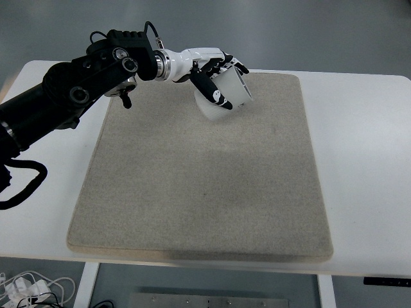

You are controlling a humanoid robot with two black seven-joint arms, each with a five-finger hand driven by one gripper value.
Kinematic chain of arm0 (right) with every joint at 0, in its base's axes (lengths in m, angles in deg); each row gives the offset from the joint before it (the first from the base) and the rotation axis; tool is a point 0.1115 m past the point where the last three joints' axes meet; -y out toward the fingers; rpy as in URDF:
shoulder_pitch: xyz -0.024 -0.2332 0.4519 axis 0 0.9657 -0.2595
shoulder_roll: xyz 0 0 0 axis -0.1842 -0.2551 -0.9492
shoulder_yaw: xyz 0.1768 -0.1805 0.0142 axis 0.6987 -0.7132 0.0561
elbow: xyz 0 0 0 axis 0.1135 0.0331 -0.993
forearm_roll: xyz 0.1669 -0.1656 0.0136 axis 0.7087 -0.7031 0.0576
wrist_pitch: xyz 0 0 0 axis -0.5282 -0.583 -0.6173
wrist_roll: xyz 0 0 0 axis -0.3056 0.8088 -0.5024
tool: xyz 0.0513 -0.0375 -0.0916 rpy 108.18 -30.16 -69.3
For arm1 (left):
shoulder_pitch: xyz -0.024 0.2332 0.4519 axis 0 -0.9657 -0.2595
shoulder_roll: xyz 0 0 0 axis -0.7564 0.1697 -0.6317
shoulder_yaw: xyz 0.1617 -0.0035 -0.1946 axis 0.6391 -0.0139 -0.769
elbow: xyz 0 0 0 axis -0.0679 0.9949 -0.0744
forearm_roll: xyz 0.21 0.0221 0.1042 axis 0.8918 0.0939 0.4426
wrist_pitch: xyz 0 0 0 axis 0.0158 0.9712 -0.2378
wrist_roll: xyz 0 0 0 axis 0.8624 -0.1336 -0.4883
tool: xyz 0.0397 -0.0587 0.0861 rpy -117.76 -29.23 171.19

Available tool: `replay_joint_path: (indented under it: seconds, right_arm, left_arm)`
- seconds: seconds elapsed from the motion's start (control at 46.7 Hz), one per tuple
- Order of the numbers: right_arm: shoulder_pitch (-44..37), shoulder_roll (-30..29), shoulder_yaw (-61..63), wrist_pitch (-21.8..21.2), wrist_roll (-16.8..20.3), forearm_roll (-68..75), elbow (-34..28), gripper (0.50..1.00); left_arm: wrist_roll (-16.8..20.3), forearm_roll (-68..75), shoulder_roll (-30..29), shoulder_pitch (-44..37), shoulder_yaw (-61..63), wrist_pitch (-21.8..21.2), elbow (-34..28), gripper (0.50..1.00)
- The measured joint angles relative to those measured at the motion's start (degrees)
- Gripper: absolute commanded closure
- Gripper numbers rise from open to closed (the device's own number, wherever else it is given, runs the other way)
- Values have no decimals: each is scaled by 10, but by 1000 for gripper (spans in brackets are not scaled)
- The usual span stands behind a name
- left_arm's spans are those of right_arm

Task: Flip white cup upright
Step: 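Lift the white cup with the left hand and rotate it upward, then lower the cup onto the mat standing upright with the left hand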

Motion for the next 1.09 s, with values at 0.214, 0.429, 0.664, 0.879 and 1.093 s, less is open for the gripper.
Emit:
replay_joint_path:
  seconds: [0.214,0.429,0.664,0.879,1.093]
  right_arm:
    - [0,0,0,0,0,0,0,548]
    - [0,0,0,0,0,0,0,548]
    - [0,0,0,0,0,0,0,548]
    - [0,0,0,0,0,0,0,548]
    - [0,0,0,0,0,0,0,548]
  left_arm:
    - [86,-102,-11,-18,-5,13,-29,969]
    - [189,-127,-13,-55,-42,28,-56,969]
    - [308,-132,-12,-102,-54,46,-92,962]
    - [392,-125,-8,-137,-46,46,-140,962]
    - [393,-120,-5,-170,-18,38,-160,962]
